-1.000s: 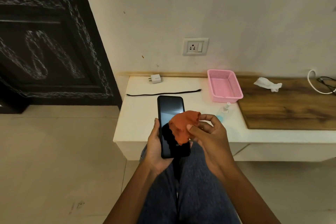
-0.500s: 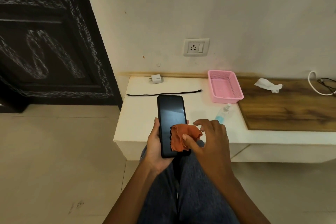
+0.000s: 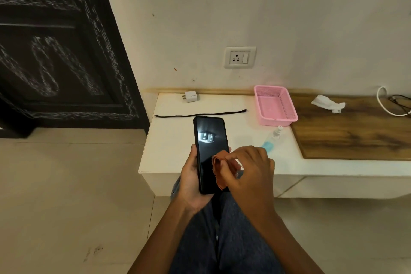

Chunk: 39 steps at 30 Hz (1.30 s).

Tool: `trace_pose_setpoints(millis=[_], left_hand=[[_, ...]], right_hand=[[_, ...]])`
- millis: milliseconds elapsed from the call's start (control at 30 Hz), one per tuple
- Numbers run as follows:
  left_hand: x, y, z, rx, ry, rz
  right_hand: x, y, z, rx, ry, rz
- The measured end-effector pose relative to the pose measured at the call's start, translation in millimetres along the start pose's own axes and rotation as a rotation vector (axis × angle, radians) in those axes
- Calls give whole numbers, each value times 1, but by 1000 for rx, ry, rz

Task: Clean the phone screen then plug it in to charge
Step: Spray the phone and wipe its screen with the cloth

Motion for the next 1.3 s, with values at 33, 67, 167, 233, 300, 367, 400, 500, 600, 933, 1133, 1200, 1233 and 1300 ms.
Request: trace_pose_setpoints(millis=[33,67,167,233,300,367,400,500,600,933,1133,1200,1233,1300], left_hand=[[-1,0,1,-2,-7,9],[-2,0,1,3,-13,14],[-1,0,2,24,-35,6],[-1,0,0,30,-61,10],[0,0,0,36,-67,4],[1,-1,1,43,-67,7],[0,-1,1,40,-63,12],[-4,-1,1,32,-40,26],[-7,-3,1,39,-33,43],[-4,-2,3,53,-64,69],[-8,-2,10,70,-17,39],[-10,-2,12,80,10,21],[-11,-2,13,86,14,12],[-13,-4,14,106,22,-2]], right_hand=[[-2,-2,3,24,11,32],[-5,-4,5,49,9,69],[-12,-13,5,98,21,158],[-12,-16,2,116,47,155],[-12,-16,-1,126,56,137],[-12,-15,-3,133,57,136],[-12,-15,-2,137,53,140],[-10,-11,-4,177,27,144],[-3,-5,-5,70,209,117],[25,31,-44,-724,1289,30],[17,49,-33,-504,817,55],[13,53,-25,-354,573,34],[10,54,-21,-290,465,7],[6,55,-16,-192,266,-66]])
Point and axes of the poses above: each hand's wrist, its own y-axis towards the middle knuckle, its own x-axis out of the back of the hand, z = x × y, the point moved 1 cm from there along y, towards the middle knuckle, and after that the axes turned 7 degrees about z, right-handed, at the moved point
